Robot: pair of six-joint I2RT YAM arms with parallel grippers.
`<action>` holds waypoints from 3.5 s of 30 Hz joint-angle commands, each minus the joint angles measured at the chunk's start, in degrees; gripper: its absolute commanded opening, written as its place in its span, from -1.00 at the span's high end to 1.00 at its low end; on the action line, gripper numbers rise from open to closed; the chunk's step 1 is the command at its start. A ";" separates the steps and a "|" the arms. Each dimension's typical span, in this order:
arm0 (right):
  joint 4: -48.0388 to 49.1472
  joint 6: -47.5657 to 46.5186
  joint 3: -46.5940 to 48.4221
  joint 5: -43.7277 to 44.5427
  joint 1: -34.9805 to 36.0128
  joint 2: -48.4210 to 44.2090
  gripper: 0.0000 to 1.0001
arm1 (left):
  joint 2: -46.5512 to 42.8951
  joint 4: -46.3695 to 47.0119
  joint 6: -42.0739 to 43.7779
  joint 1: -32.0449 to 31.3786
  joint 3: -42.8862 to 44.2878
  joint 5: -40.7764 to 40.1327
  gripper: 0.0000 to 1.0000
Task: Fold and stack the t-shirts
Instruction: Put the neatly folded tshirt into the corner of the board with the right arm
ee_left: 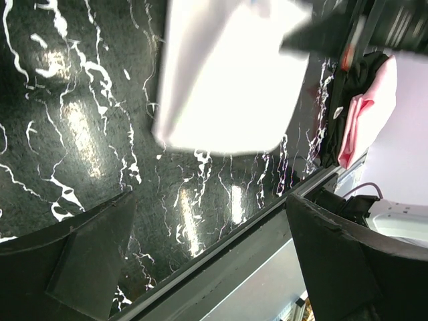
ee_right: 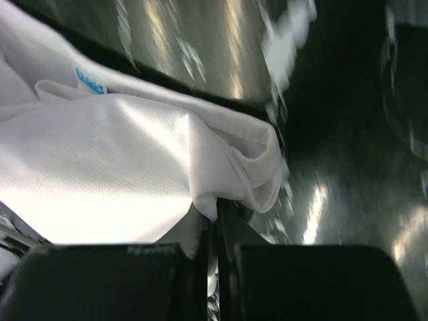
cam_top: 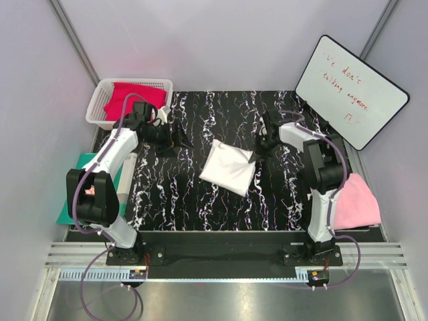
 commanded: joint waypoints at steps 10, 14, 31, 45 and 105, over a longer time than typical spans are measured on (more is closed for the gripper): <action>-22.36 -9.91 -8.32 18.61 0.18 -16.28 0.96 | 6.36 1.11 -0.06 -3.89 7.37 3.26 -0.98; -23.85 -11.23 -3.06 24.69 0.10 -12.94 0.81 | 7.86 1.11 0.11 -7.14 6.84 2.91 -0.98; -24.13 -1.50 -11.18 17.51 0.10 -28.75 -0.99 | 9.00 1.64 1.69 -10.22 3.94 3.44 -0.98; -8.12 12.40 -38.01 4.21 -7.81 -43.78 -1.00 | 8.65 1.81 2.75 -10.84 2.89 5.37 -0.98; -15.93 4.66 -22.20 12.29 -5.53 -36.13 1.00 | 5.92 -0.91 3.54 -10.84 5.17 4.84 -0.98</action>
